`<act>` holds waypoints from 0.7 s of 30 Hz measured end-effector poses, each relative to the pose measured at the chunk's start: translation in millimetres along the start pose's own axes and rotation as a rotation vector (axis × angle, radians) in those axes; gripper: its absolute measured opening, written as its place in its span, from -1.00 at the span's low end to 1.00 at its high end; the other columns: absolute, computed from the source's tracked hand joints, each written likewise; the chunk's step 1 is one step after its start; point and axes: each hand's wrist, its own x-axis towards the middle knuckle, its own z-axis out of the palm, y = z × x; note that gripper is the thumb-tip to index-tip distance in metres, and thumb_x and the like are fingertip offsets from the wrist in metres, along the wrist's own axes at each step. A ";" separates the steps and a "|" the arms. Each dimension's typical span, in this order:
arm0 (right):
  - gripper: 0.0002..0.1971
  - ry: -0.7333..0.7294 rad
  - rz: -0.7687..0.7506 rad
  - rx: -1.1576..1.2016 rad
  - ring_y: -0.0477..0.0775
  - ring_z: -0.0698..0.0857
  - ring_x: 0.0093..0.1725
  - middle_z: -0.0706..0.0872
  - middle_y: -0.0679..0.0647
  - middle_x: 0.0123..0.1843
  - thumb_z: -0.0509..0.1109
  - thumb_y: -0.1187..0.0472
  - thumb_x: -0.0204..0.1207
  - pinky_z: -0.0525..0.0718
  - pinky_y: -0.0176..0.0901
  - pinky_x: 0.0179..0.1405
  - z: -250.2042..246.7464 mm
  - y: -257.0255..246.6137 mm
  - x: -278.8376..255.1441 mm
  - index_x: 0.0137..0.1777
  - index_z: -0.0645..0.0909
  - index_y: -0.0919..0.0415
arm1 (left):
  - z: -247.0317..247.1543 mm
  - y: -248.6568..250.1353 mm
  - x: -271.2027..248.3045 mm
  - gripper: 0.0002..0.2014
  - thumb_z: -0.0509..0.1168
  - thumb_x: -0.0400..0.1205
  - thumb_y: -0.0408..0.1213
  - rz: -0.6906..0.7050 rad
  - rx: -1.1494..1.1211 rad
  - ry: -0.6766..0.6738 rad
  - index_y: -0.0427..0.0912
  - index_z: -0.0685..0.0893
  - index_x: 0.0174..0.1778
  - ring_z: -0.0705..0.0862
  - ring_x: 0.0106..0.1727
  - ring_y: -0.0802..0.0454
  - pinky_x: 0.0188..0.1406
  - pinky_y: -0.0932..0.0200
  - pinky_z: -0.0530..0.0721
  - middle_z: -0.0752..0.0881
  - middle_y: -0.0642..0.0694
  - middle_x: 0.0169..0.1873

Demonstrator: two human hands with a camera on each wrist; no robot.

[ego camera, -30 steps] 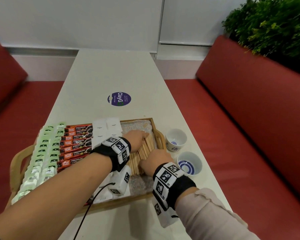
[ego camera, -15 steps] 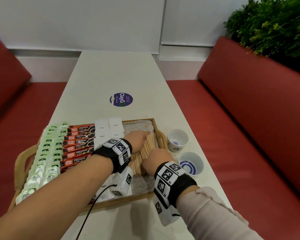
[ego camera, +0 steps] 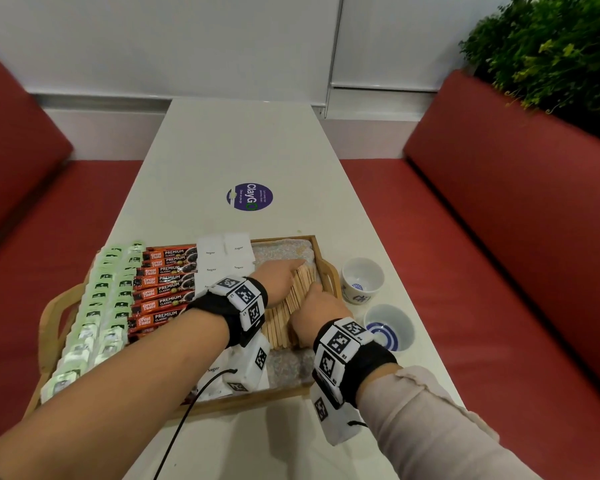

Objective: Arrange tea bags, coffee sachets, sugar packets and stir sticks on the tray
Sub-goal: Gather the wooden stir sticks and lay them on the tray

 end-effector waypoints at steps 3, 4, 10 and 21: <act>-0.54 0.004 -0.005 -0.015 0.22 0.65 0.21 0.62 0.22 0.26 0.20 0.21 0.59 0.63 -0.03 0.05 -2.3 -1.0 -0.8 0.47 0.24 0.27 | -2.8 -1.2 -1.6 -0.43 -0.01 0.72 -0.50 0.002 -0.016 0.018 -0.06 0.13 0.67 0.35 0.57 -0.15 0.45 0.11 0.33 0.31 -0.21 0.60; -0.54 0.009 -0.010 -0.019 0.21 0.65 0.21 0.63 0.21 0.26 0.19 0.20 0.60 0.62 -0.04 0.03 -3.5 -1.0 -1.7 0.47 0.24 0.27 | -4.0 -1.8 -2.7 -0.44 -0.01 0.73 -0.49 0.006 -0.023 0.031 -0.07 0.15 0.66 0.34 0.58 -0.14 0.46 0.12 0.31 0.31 -0.20 0.60; -0.61 0.076 -0.068 -0.047 0.20 0.65 0.21 0.63 0.17 0.25 0.21 0.17 0.61 0.51 -0.09 -0.10 -13.3 -1.9 -15.5 0.41 0.32 0.24 | -9.3 -8.4 -22.4 -0.56 0.07 0.71 -0.40 0.017 -0.123 0.185 -0.10 0.42 0.54 0.40 0.54 -0.07 0.46 0.19 0.28 0.44 -0.13 0.53; -0.68 0.255 -0.153 -0.005 0.19 0.65 0.16 0.62 0.09 0.25 0.24 0.14 0.58 0.52 -0.07 -0.08 -23.9 -3.2 -54.9 0.31 0.43 0.14 | -16.7 -37.4 -100.2 -0.67 0.17 0.67 -0.40 -0.066 -0.224 0.472 -0.10 0.63 0.31 0.57 0.34 -0.04 0.30 0.16 0.45 0.61 -0.11 0.33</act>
